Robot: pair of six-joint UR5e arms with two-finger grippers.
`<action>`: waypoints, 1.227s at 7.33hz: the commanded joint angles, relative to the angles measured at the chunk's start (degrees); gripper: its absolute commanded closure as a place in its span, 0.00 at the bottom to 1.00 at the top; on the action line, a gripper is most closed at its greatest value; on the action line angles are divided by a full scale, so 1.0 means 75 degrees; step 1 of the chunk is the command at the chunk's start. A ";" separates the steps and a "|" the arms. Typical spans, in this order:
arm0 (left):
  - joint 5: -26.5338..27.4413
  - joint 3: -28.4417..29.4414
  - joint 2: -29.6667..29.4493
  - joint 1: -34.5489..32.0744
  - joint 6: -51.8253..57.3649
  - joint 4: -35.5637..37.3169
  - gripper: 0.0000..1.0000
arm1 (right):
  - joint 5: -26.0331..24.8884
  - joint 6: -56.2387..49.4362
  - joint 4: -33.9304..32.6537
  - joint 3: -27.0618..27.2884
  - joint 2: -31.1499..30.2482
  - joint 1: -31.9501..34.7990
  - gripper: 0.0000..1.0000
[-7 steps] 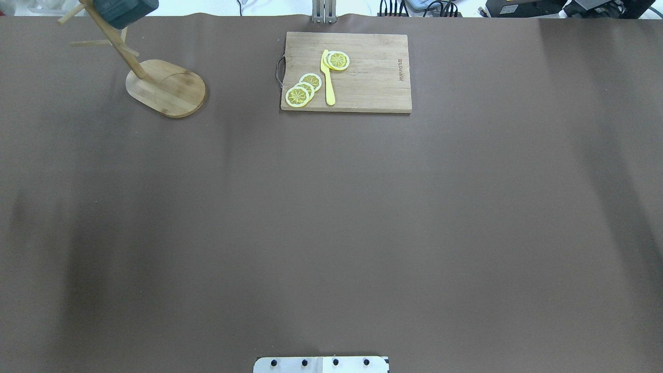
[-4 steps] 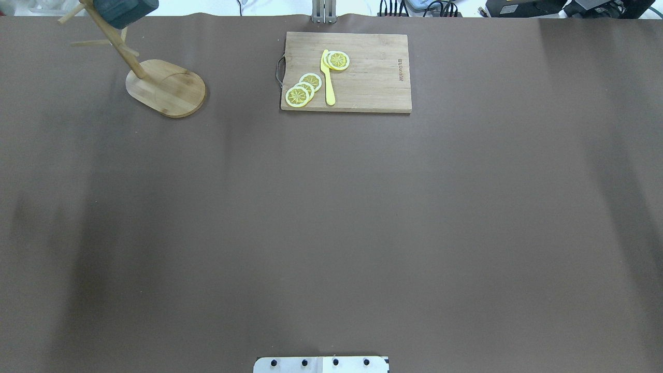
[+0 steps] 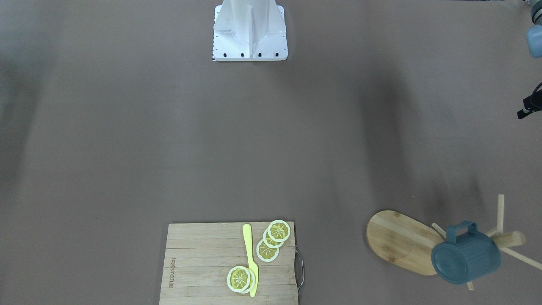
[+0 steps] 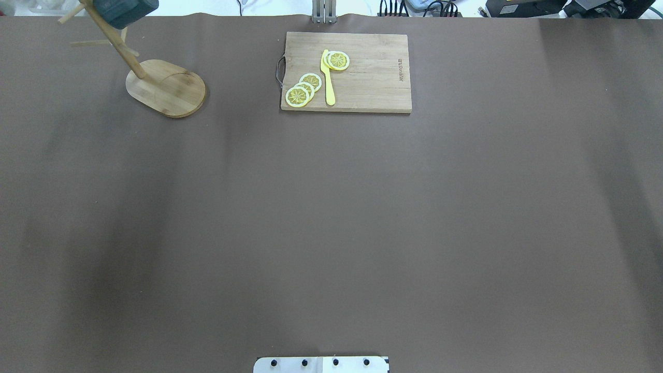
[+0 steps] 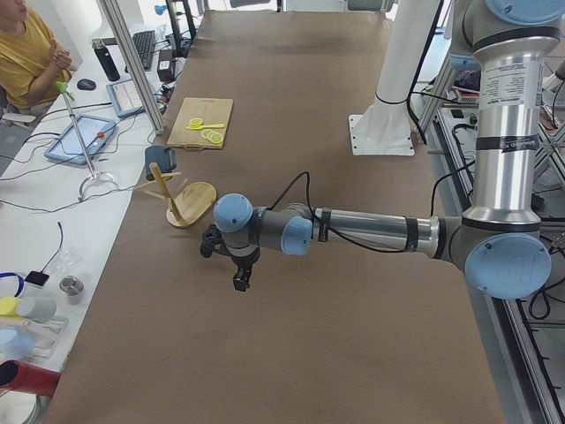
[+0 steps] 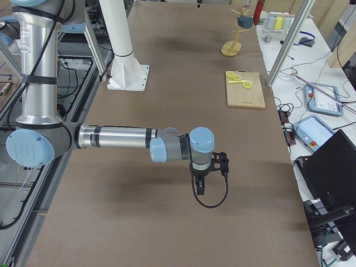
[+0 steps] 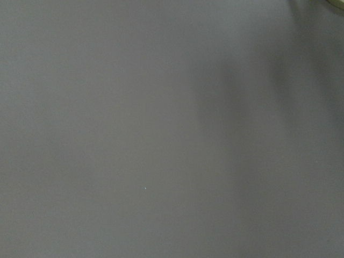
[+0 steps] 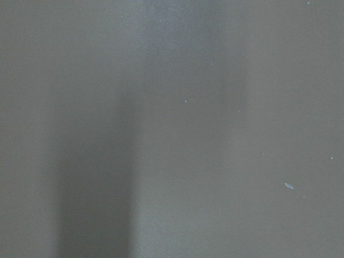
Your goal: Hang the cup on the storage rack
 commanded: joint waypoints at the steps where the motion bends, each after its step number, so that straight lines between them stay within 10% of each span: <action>1: 0.0333 -0.0401 0.0135 -0.0035 0.0083 0.0580 0.02 | -0.0029 -0.0006 -0.0001 -0.0035 -0.0059 -0.0001 0.00; 9: 0.0298 -0.0180 0.0100 0.0000 -0.0010 0.0184 0.02 | 0.0627 0.0005 -0.0083 -0.0012 -0.0106 -0.0188 0.00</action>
